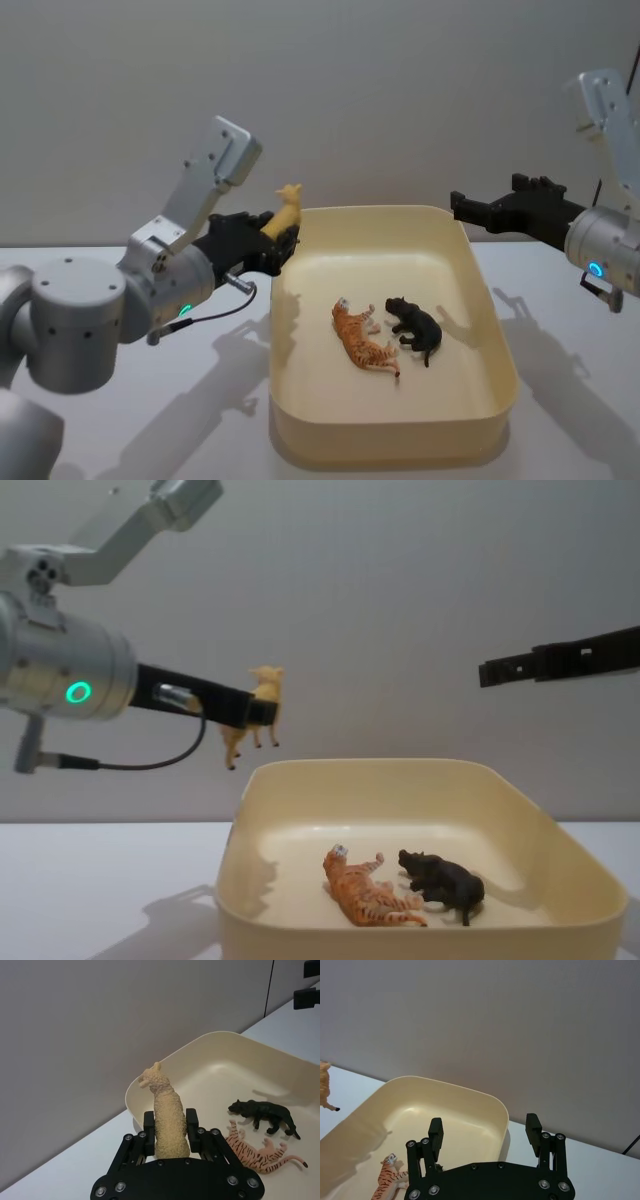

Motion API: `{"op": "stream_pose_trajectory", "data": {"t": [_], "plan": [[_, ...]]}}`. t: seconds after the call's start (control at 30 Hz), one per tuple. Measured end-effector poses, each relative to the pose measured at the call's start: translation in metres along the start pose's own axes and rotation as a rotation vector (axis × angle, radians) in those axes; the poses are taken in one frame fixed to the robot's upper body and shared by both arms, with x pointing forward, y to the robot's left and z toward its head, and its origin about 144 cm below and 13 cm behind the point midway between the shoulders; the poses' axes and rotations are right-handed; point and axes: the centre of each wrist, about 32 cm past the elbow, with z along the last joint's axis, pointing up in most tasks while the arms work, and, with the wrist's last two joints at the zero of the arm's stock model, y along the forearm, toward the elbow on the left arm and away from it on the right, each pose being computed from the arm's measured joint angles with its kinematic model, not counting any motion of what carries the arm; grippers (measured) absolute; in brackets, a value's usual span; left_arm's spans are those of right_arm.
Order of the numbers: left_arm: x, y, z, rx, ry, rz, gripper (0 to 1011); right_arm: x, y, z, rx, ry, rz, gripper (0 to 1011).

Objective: Pick up the toy alternately with two hands and place it into the central storage box.

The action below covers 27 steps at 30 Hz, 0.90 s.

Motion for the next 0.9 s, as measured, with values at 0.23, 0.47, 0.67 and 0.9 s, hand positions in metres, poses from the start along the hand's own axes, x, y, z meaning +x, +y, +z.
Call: {"op": "stream_pose_trajectory", "data": {"t": [0.23, 0.47, 0.67, 0.9], "plan": [[0.001, -0.017, 0.003, -0.01, 0.007, -0.003, 339, 0.0, 0.0, 0.0, 0.0, 0.0, 0.0, 1003], [0.001, -0.026, 0.004, -0.014, 0.012, 0.005, 360, 0.0, 0.0, 0.0, 0.0, 0.0, 0.0, 1003], [0.001, -0.031, 0.005, -0.016, 0.014, 0.01, 557, 0.0, 0.0, 0.0, 0.0, 0.0, 0.0, 1003], [0.0, -0.035, 0.005, -0.018, 0.017, 0.012, 780, 0.0, 0.0, 0.0, 0.0, 0.0, 0.0, 1003]]}}
